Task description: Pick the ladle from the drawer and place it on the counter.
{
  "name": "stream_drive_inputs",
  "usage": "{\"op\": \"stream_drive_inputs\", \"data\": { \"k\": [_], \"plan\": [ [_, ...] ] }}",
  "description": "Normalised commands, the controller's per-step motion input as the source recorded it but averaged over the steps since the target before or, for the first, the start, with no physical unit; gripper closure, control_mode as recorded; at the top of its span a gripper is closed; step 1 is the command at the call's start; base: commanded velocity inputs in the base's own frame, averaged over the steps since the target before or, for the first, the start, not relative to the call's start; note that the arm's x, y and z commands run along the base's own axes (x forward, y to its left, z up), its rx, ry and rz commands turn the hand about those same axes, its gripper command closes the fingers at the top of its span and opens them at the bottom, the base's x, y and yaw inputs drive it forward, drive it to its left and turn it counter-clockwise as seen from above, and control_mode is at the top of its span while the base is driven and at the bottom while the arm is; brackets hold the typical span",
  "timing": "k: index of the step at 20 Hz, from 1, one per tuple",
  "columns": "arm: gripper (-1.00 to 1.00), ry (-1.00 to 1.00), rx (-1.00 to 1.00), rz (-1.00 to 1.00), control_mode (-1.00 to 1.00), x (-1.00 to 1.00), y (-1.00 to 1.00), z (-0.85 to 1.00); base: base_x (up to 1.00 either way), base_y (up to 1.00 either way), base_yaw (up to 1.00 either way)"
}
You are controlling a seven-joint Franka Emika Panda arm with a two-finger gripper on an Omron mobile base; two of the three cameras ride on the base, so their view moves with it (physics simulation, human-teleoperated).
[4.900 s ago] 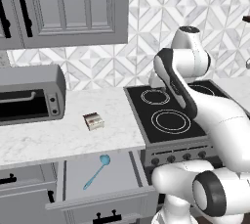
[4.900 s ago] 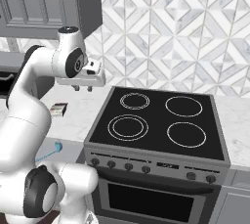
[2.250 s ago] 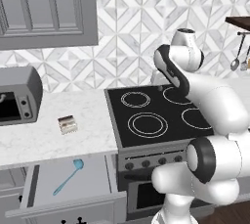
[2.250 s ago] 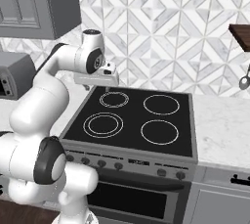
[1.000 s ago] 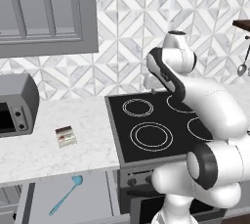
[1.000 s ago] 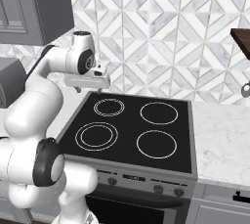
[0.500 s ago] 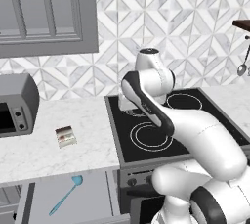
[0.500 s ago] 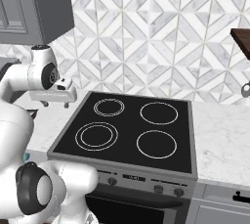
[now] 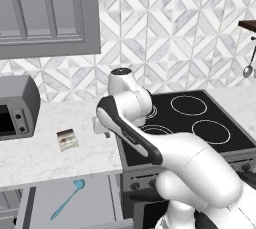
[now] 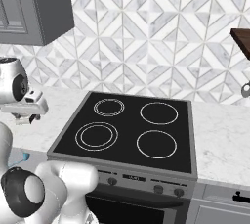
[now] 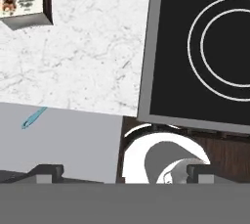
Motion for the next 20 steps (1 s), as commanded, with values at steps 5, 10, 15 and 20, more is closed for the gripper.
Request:
{"op": "stream_drive_inputs", "data": {
  "k": [5,10,15,20],
  "plan": [
    [-1.00,0.16,0.00,0.00,-1.00,-0.72,0.77,-0.59,0.00,0.00,0.00],
    [-1.00,0.05,0.00,0.00,-1.00,-0.94,0.79,-0.87,0.00,0.00,0.00],
    [-1.00,0.00,0.00,0.00,-1.00,-0.49,0.44,-0.73,0.00,0.00,0.00],
    [-1.00,0.00,0.00,0.01,-1.00,-0.29,0.31,-0.40,0.00,0.00,0.00]
  ]
}}
